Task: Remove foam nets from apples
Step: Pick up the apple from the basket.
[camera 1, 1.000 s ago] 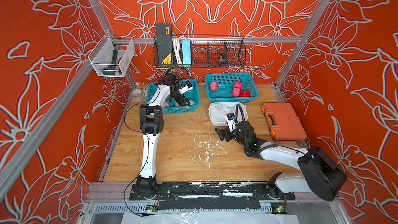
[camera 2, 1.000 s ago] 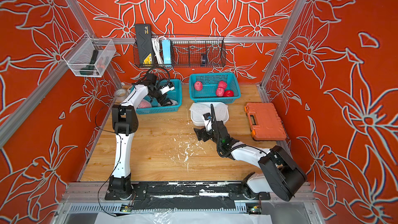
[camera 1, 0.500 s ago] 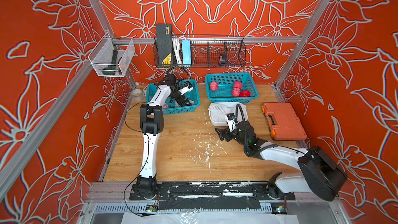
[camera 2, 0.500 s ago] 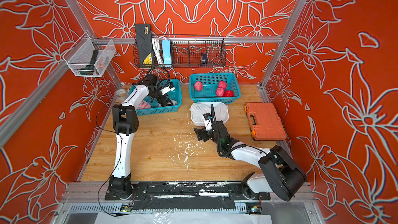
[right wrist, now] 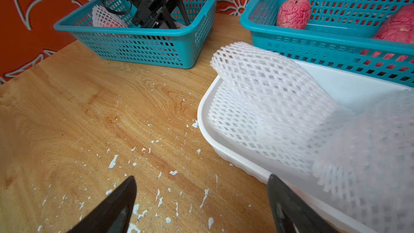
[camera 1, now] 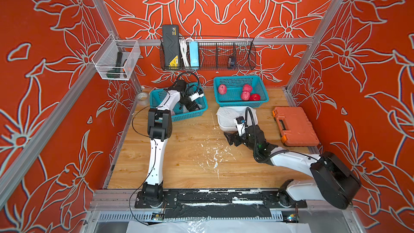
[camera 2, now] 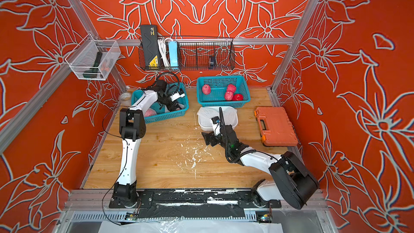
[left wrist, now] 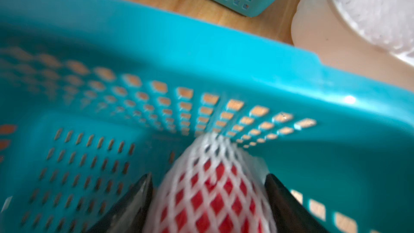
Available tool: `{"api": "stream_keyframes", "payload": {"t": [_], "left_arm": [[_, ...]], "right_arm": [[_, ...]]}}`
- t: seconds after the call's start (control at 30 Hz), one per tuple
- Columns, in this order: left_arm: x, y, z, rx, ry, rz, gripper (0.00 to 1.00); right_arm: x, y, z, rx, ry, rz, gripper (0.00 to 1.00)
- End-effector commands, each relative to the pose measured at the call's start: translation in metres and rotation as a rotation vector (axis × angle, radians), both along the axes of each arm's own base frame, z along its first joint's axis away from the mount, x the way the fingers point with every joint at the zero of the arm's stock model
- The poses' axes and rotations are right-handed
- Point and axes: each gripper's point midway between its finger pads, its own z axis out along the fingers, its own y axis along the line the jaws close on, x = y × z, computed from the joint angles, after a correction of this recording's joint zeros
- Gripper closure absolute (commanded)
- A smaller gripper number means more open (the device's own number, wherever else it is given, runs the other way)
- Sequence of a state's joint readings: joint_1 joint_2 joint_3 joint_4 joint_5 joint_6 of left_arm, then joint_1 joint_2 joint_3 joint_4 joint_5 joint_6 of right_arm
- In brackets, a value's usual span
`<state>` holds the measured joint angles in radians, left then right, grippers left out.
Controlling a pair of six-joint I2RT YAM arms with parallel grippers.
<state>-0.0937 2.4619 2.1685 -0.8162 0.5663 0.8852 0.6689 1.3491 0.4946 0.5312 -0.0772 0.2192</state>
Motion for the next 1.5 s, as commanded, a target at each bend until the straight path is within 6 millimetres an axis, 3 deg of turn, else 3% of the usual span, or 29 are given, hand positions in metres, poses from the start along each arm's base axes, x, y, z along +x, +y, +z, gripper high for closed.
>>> {"api": "stream_keyframes", "payload": {"t": [0.0,0.37,0.67,1.17,1.3,1.47], "left_arm": [[-0.009,0.003,-0.004,0.064,0.001,0.007,0.30],[-0.007,-0.002,0.023,0.031,-0.050,0.021,0.52],[-0.009,-0.007,0.057,0.008,-0.122,0.028,0.58],[-0.026,-0.012,0.118,0.000,-0.213,0.072,0.59],[-0.036,-0.028,0.143,-0.019,-0.242,0.069,0.58],[-0.067,-0.076,0.150,-0.040,-0.222,0.039,0.58]], "right_arm": [[0.006,0.003,0.016,0.018,-0.035,-0.018,0.09],[0.007,0.000,0.017,0.015,-0.037,-0.032,0.09],[0.008,-0.003,0.018,0.011,-0.041,-0.051,0.09],[0.009,-0.007,0.021,0.015,-0.050,-0.072,0.09],[0.009,-0.010,0.023,0.018,-0.060,-0.087,0.09],[0.008,-0.022,0.031,0.024,-0.085,-0.136,0.09]]}}
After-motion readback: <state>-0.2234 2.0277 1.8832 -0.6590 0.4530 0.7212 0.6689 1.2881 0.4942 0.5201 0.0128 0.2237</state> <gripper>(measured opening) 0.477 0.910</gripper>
